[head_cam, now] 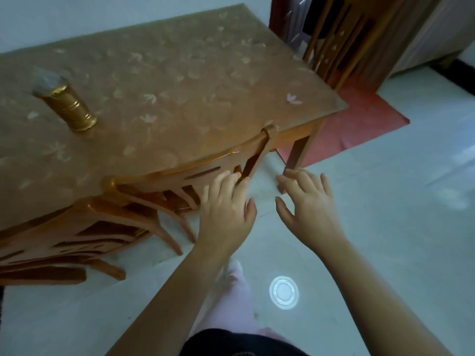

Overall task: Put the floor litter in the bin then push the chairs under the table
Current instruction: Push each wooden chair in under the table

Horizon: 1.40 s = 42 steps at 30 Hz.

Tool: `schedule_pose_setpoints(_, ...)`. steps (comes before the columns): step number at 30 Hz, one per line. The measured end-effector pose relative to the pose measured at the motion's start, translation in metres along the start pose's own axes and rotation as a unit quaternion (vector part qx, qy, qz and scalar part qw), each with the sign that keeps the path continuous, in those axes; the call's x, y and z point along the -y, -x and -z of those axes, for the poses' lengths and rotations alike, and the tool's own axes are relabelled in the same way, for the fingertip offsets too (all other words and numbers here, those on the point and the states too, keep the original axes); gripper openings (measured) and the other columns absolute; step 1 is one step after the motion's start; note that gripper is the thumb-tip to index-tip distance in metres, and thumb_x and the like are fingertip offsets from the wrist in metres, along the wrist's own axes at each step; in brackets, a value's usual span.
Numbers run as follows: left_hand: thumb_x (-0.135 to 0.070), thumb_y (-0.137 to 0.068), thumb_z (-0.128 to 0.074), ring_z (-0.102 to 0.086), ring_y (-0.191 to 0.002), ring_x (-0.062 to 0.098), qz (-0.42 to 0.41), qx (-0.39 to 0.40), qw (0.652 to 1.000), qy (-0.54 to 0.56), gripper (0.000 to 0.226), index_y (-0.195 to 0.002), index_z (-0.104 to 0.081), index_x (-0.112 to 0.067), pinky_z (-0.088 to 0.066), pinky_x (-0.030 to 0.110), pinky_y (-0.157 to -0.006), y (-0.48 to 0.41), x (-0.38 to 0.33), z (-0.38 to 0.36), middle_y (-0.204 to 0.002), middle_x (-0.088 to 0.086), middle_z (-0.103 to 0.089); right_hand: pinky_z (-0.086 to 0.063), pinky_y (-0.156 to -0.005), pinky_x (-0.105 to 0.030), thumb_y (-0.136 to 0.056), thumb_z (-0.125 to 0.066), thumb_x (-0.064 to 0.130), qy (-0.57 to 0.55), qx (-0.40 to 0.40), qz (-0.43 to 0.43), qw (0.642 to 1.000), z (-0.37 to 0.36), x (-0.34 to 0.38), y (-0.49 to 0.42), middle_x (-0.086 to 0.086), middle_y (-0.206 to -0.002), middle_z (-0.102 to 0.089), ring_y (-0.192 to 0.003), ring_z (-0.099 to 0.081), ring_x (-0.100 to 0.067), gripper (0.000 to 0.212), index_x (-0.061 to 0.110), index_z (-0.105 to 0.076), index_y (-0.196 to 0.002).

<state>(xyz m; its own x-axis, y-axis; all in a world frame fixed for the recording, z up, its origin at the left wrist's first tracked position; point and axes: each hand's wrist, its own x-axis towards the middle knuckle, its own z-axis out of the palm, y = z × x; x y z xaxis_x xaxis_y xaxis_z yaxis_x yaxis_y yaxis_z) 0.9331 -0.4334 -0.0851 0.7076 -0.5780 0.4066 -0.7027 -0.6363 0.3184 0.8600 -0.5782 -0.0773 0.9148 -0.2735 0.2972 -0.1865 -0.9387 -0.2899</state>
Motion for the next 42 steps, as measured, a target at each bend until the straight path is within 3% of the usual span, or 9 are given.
schedule_pose_setpoints(8, -0.016, -0.076, -0.062, -0.06, -0.105, 0.036, -0.086, 0.02, 0.995, 0.04, 0.031, -0.103, -0.067, -0.002, -0.047, 0.046, -0.086, -0.11, -0.056, -0.085, -0.107, 0.018, -0.067, -0.039, -0.094, -0.06, -0.077, -0.068, 0.015, 0.033, -0.024, -0.095, 0.995, 0.002, -0.109, -0.048, -0.017, -0.112, -0.063, -0.109, -0.057, -0.035, 0.034, 0.005, -0.062, -0.108)
schedule_pose_setpoints(20, -0.013, -0.077, -0.066, -0.056, -0.111, 0.036, -0.094, 0.044, 0.991, 0.083, 0.031, -0.106, -0.065, -0.002, -0.044, 0.046, -0.089, -0.278, -0.103, -0.174, -0.112, 0.018, -0.065, -0.034, -0.096, -0.06, -0.076, -0.067, 0.012, 0.05, -0.036, -0.148, 0.987, 0.013, -0.232, -0.17, -0.019, -0.115, -0.062, -0.113, -0.054, -0.037, 0.037, 0.003, -0.061, -0.112)
schedule_pose_setpoints(30, -0.012, -0.077, -0.063, -0.059, -0.107, 0.036, -0.062, 0.028, 0.996, 0.053, 0.03, -0.104, -0.066, 0.0, -0.046, 0.043, -0.085, -0.341, -0.157, -0.239, -0.108, 0.018, -0.066, -0.032, -0.098, -0.059, -0.075, -0.068, 0.009, 0.023, -0.023, -0.108, 0.994, 0.016, -0.349, -0.213, -0.018, -0.115, -0.061, -0.112, -0.054, -0.037, 0.039, 0.003, -0.061, -0.112)
schedule_pose_setpoints(35, -0.008, -0.074, -0.066, -0.057, -0.108, 0.037, -0.02, 0.038, 0.998, 0.052, 0.033, -0.106, -0.065, 0.002, -0.045, 0.047, -0.09, -0.371, -0.222, -0.274, -0.109, 0.021, -0.065, -0.032, -0.097, -0.061, -0.073, -0.069, 0.009, 0.007, -0.008, -0.072, 0.997, 0.039, -0.427, -0.226, -0.017, -0.115, -0.061, -0.111, -0.054, -0.036, 0.041, 0.004, -0.06, -0.113)
schedule_pose_setpoints(42, -0.017, -0.081, -0.058, -0.056, -0.109, 0.036, -0.015, 0.051, 0.997, 0.052, 0.035, -0.111, -0.063, 0.0, -0.045, 0.044, -0.09, -0.417, -0.313, -0.317, -0.112, 0.02, -0.065, -0.031, -0.099, -0.058, -0.078, -0.065, 0.012, 0.009, -0.005, -0.076, 0.997, 0.078, -0.531, -0.23, -0.017, -0.119, -0.06, -0.116, -0.051, -0.037, 0.039, 0.004, -0.059, -0.115)
